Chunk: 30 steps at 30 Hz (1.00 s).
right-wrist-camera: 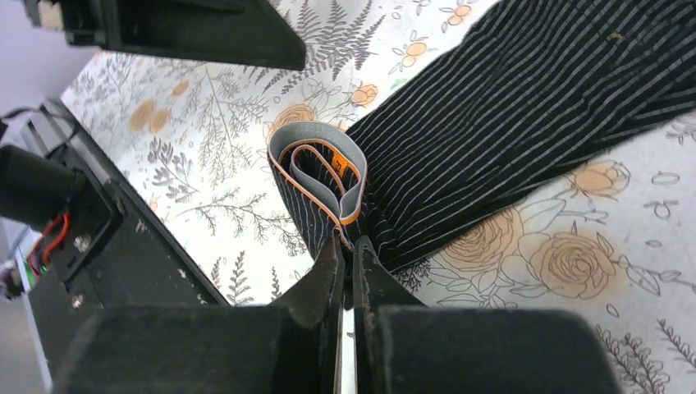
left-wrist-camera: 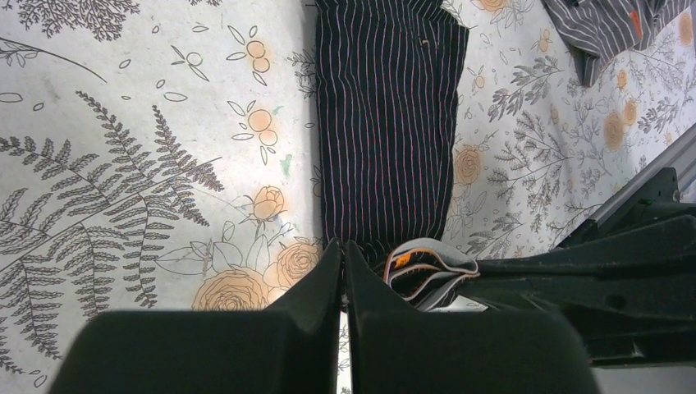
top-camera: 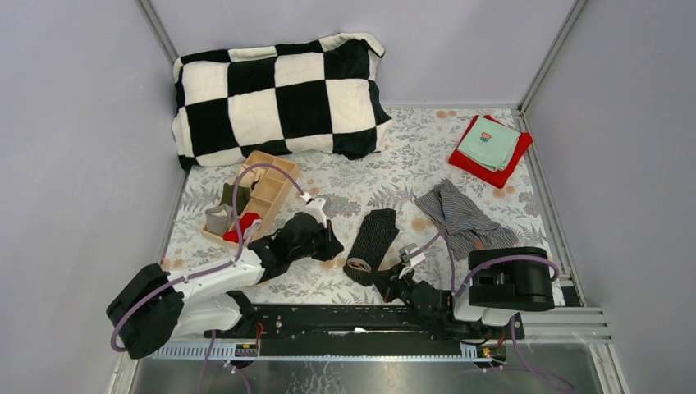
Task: Roll the underwear
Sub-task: Roll the underwear to the center of the board.
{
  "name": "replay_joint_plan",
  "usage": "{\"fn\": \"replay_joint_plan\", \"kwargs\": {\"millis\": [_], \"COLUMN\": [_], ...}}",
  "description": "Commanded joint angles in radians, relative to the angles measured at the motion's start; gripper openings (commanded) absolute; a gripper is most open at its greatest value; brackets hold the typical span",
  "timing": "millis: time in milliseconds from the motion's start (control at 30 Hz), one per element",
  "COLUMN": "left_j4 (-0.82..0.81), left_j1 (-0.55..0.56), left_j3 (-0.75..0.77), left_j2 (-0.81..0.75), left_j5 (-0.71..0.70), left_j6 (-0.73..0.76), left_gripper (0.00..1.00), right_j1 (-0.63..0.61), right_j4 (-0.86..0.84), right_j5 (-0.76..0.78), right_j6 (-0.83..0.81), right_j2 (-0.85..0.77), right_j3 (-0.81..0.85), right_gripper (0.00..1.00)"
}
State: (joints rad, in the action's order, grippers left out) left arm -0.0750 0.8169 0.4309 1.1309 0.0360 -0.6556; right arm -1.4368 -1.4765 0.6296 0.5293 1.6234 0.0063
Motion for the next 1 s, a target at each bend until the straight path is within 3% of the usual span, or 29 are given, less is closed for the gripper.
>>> {"fn": "replay_joint_plan", "kwargs": {"millis": [0,100,200,300,467,700,967], "left_j4": [-0.049,-0.059,-0.076,-0.096,-0.159,-0.247,-0.289], "left_j1": [-0.01,-0.012,-0.013,-0.013,-0.013,-0.013,-0.013], "left_j3": [0.027,0.021,0.01,0.0,-0.019,-0.058,-0.03], "left_j2": [0.001,-0.001,0.001,0.011,0.027,0.059,0.155], "left_j5": [0.018,0.017,0.023,0.036,0.101,0.185,0.241], "left_j6": [0.032,0.028,0.023,0.015,0.008,0.017,0.057], "left_gripper": [0.12,0.34,0.47,0.51,0.55,0.66,0.69], "right_j1": [0.006,0.005,0.007,0.013,0.046,0.092,0.175], "right_j4": [0.099,0.294,0.596,0.824,0.989,1.12,1.223], "right_j5": [0.15,0.175,0.207,0.232,0.182,0.093,-0.009], "right_j6": [0.247,0.318,0.398,0.485,0.509,0.494,0.411], "right_j2": [-0.015,-0.081,-0.18,-0.274,-0.353,-0.384,-0.444], "right_j3": [-0.006,0.025,0.076,0.113,0.148,0.196,0.234], "right_gripper": [0.0,0.0,0.0,0.0,0.0,0.0,0.0]}}
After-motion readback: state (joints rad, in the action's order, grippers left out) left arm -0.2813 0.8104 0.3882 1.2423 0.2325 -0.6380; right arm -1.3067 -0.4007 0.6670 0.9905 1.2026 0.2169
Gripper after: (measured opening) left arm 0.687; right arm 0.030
